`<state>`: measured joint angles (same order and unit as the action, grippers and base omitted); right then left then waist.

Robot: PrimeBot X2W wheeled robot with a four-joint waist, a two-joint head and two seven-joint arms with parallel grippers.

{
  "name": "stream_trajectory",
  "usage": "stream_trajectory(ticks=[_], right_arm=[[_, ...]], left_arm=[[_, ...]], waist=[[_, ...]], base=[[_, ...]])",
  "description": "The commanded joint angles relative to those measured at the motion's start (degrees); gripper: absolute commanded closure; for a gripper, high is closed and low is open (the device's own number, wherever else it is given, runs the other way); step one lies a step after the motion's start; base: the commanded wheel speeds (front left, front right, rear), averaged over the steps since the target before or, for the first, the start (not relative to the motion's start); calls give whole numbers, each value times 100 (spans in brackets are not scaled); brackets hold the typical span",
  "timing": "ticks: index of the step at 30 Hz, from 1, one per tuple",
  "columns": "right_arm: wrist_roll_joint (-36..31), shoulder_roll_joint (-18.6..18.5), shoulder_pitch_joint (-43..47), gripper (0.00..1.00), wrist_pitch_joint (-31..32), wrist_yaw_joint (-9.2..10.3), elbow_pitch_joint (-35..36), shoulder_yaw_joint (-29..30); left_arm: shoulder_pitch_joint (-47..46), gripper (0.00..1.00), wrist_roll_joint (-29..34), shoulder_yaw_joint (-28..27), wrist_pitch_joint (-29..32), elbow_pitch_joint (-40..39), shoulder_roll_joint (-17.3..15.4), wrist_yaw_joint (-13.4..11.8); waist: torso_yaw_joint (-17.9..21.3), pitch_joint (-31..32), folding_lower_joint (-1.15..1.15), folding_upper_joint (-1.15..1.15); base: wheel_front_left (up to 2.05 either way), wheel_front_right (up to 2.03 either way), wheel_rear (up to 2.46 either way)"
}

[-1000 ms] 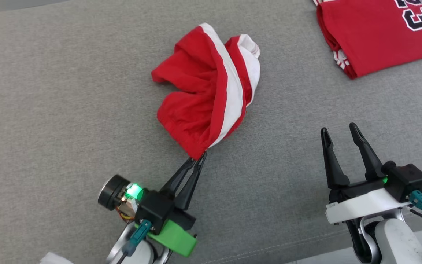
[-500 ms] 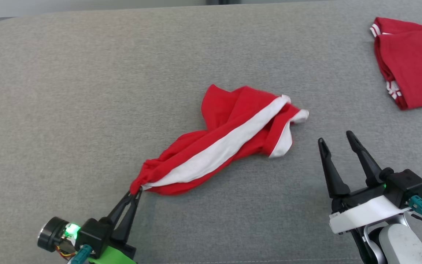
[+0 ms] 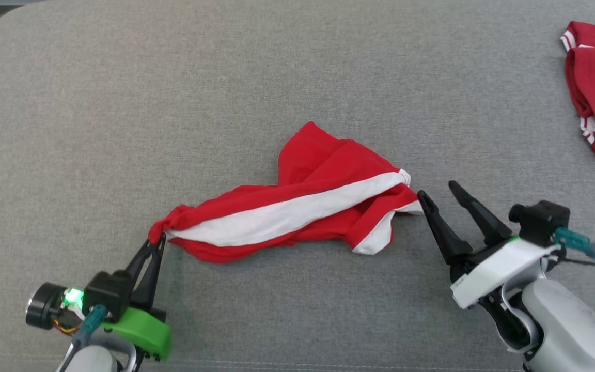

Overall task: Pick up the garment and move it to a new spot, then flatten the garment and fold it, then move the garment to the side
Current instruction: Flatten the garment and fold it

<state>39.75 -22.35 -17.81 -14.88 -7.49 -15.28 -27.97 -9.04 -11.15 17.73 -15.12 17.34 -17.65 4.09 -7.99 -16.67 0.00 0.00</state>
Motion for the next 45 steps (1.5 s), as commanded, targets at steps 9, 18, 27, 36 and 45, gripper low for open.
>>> stream_trajectory(ticks=[9,18,27,36,45], right_arm=[[3003,-926,-969,0,623,1,407,-1507],[3955,-1222,-1246,100,498,1,647,-2088],[4193,-1574,-1557,100,141,1,1117,-2188],[3843,-2233,-2546,100,-36,1,1129,-1212],[2689,-2161,-4277,100,-28,2,263,506]], left_arm=[[-648,100,173,-13,-1,506,113,45],[-749,100,260,-33,-1,644,159,70],[-772,100,422,1,-1,432,-135,100],[-2325,100,-91,606,932,-995,-634,332],[-5819,100,-956,2006,1487,-1154,-1010,339]], waist=[[-269,-278,0,0],[-270,-262,0,0],[63,-34,0,0],[529,-249,0,0],[966,-1015,0,0]], base=[[0,0,0],[0,0,0],[0,0,0],[0,0,0],[0,0,0]])
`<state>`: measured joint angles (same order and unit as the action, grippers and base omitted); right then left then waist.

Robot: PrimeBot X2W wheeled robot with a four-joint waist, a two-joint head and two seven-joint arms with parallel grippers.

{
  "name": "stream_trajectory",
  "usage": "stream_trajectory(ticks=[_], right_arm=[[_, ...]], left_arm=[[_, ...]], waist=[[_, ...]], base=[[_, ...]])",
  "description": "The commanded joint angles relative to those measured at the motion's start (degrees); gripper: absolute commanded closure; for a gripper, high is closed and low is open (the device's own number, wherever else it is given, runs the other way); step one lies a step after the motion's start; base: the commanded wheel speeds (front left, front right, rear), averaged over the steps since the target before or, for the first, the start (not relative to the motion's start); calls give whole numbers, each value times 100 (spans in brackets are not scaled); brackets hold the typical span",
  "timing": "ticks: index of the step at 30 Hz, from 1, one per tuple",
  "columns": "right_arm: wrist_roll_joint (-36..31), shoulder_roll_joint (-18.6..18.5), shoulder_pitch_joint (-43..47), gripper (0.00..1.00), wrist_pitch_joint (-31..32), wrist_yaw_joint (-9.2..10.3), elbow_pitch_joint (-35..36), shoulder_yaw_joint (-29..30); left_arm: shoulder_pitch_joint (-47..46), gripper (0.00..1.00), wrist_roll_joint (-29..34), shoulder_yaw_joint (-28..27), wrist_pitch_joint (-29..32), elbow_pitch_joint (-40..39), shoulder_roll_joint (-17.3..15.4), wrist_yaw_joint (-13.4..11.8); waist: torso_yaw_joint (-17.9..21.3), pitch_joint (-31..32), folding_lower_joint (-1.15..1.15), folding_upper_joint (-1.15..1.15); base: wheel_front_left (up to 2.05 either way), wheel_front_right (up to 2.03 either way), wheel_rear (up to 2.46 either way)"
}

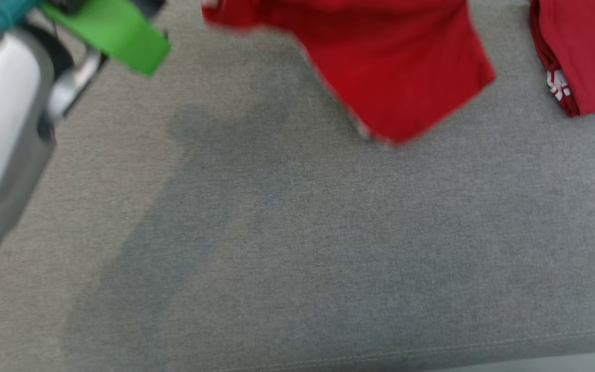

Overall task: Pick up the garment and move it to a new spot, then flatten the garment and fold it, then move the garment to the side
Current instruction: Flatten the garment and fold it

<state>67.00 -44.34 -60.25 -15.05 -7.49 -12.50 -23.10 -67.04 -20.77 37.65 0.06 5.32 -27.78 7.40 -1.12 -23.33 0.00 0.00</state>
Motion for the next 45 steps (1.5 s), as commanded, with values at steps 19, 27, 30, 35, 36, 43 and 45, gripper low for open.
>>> stream_trajectory(ticks=[19,27,30,35,36,43,45], right_arm=[[-428,-65,3038,100,-13,2,1204,1353],[-163,-197,5096,100,-13,2,1630,1594],[-19,-246,5804,100,-13,3,1849,1673],[109,-357,6797,100,-10,4,2354,2016],[78,-419,6969,100,19,4,2430,2122],[-132,-655,6710,100,642,4,2401,2470],[-92,-637,6314,100,940,4,2275,2384]], left_arm=[[804,100,-289,1716,-897,497,55,-61],[2508,100,-284,2570,-339,-201,-548,-376],[2991,100,-405,2714,-154,-517,-782,-538],[3458,100,-674,2826,226,-1183,-1040,-726],[3508,100,-756,2818,300,-1318,-1058,-760],[3650,100,-1893,2414,310,-1662,-741,-709],[3609,100,-2319,2286,308,-1540,-609,-572]], waist=[[275,-452,0,0],[426,68,0,0],[470,275,0,0],[427,504,0,0],[406,532,0,0],[270,444,0,0],[201,355,0,0]], base=[[0,0,0],[0,0,0],[0,0,0],[0,0,0],[0,0,0],[0,0,0],[0,0,0]])
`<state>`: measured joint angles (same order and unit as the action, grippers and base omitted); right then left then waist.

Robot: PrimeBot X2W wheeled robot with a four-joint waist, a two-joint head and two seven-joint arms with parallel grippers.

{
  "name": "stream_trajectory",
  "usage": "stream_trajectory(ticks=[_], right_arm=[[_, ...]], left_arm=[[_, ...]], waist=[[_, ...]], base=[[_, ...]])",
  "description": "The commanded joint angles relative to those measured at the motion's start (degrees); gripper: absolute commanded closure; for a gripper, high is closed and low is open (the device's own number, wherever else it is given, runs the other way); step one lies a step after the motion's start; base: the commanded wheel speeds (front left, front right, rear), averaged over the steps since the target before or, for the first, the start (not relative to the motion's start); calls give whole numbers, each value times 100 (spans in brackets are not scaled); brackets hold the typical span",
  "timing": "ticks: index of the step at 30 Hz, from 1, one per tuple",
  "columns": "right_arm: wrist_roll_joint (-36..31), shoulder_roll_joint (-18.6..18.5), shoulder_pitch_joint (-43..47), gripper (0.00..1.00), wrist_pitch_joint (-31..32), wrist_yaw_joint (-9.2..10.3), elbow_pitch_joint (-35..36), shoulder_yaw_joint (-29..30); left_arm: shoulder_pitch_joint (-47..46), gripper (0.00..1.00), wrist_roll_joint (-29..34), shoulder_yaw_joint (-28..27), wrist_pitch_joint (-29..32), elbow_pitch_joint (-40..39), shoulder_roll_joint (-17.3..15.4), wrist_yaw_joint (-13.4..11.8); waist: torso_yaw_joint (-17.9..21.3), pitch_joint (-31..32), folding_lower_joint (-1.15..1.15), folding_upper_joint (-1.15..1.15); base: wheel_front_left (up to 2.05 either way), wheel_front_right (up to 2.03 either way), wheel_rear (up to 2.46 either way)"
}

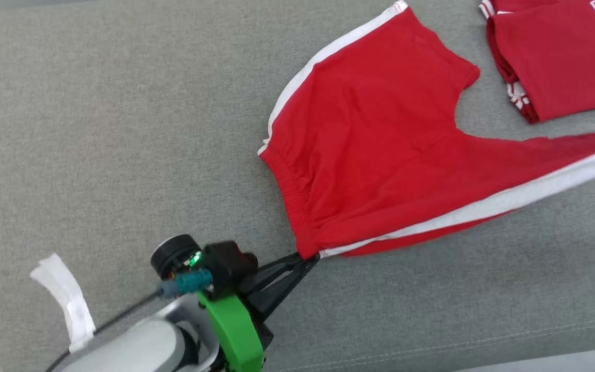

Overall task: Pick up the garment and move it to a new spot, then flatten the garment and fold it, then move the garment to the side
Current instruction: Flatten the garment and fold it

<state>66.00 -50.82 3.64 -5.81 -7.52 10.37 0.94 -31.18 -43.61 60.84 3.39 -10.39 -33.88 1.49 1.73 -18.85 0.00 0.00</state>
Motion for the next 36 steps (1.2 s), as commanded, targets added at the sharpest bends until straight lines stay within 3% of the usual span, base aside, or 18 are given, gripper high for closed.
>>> stream_trajectory(ticks=[1,5,10,20,26,36], right_arm=[[-28,-15,-345,100,205,7,-119,-86],[-220,-119,-1448,100,971,7,-611,-399],[-463,-115,-2853,100,1842,6,-1198,-815],[-905,-56,-4808,100,2895,6,-1968,-1558],[-1165,63,-5727,100,3129,6,-2425,-2009],[-1395,175,-6677,100,2871,6,-3096,-2695]], left_arm=[[22,100,-340,-117,-49,112,115,118],[-184,100,-1203,-314,-44,478,511,422],[-513,100,-2035,-448,-11,787,834,577],[-1355,100,-3402,-535,300,524,808,607],[-1920,100,-3750,-519,363,734,869,608],[-2499,100,-3595,-176,122,1303,903,608]], waist=[[-132,-153,0,0],[-386,-441,0,0],[-779,-763,0,0],[-1390,-1229,0,0],[-1559,-1499,0,0],[-1650,-1690,0,0]], base=[[0,0,0],[0,0,0],[0,0,0],[0,0,0],[0,0,0],[0,0,0]])
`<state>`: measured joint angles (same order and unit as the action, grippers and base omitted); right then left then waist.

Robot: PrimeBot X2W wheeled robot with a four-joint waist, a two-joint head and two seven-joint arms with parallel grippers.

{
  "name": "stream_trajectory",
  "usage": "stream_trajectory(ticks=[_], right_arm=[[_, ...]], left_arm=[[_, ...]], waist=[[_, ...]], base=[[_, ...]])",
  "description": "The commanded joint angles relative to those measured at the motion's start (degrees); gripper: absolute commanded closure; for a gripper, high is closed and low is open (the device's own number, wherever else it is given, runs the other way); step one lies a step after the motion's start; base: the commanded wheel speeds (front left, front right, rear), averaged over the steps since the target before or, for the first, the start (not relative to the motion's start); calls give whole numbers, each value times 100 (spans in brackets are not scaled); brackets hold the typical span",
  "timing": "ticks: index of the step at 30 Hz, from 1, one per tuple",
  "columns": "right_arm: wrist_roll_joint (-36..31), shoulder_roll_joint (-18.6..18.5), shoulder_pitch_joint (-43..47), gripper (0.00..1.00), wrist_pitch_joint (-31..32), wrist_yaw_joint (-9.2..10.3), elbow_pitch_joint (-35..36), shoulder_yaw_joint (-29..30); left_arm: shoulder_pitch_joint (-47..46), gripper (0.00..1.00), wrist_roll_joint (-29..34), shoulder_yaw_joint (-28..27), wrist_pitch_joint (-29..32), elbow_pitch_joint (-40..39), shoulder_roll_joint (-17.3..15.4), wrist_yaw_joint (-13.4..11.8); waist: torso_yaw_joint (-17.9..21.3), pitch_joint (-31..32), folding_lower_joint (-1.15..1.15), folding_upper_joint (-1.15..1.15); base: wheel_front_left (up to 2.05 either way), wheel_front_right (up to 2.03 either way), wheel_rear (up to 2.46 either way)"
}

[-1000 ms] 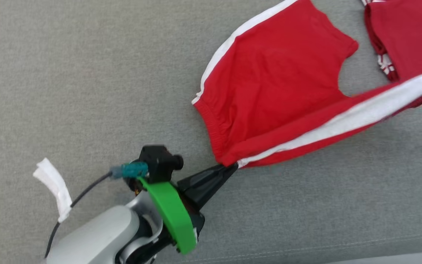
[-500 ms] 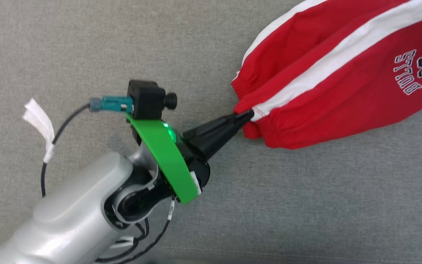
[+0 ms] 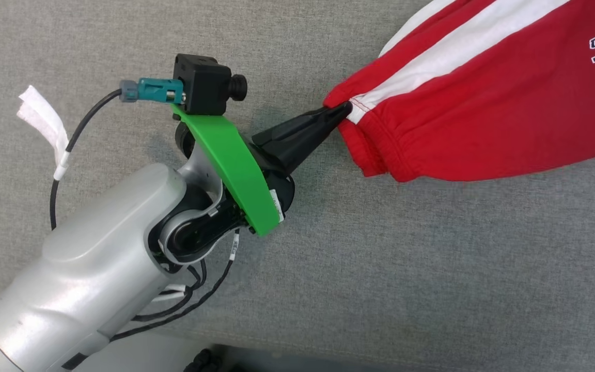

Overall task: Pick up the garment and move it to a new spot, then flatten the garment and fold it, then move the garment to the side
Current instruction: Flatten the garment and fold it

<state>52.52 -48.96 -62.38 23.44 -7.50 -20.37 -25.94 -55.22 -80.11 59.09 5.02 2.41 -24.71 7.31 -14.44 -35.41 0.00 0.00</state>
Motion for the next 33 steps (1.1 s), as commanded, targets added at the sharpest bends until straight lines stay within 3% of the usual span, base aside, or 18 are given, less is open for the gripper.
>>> stream_trajectory(ticks=[1,3,4,5,6,7,8,14,19,24,29,33], right_arm=[[-43,-8,-121,100,-108,4,-83,-57],[-44,15,-201,100,-278,5,-216,-154],[-39,29,-238,100,-360,5,-293,-216],[-29,41,-265,100,-426,4,-340,-263],[-13,51,-301,78,-529,4,-402,-304],[-12,62,-335,10,-615,4,-458,-333],[1,93,-379,0,-741,5,-508,-366],[100,222,-303,0,-1581,4,-615,-616],[242,234,176,0,-2463,5,-497,-923],[382,349,881,0,-3325,5,-477,-1218],[477,566,1585,0,-3759,5,-600,-1446],[449,817,2100,0,-3859,5,-706,-1463]], left_arm=[[-129,97,58,37,-83,71,0,26],[-207,81,106,107,-189,185,0,26],[-246,62,117,144,-241,247,7,26],[-272,49,112,177,-278,283,13,26],[-316,0,145,204,-344,353,1,26],[-346,0,158,220,-410,414,3,26],[-370,0,152,248,-468,472,14,26],[-429,0,383,430,-946,741,-64,26],[-18,0,848,514,-1704,1205,-174,-48],[752,0,1496,132,-2018,1474,-147,-838],[2170,0,2745,-1220,-2016,941,159,-1615],[3251,0,3770,-2065,-2018,409,509,-1954]], waist=[[-37,-38,0,0],[-35,-44,0,0],[-32,-50,0,0],[-28,-55,0,0],[-23,-63,0,0],[-17,-69,0,0],[-7,-73,0,0],[108,82,0,0],[267,554,0,0],[477,1189,0,0],[638,1815,0,0],[728,2237,0,0]], base=[[0,0,0],[0,0,0],[0,0,0],[0,0,0],[0,0,0],[0,0,0],[0,0,0],[0,0,0],[0,0,0],[0,0,0],[0,0,0],[0,0,0]])
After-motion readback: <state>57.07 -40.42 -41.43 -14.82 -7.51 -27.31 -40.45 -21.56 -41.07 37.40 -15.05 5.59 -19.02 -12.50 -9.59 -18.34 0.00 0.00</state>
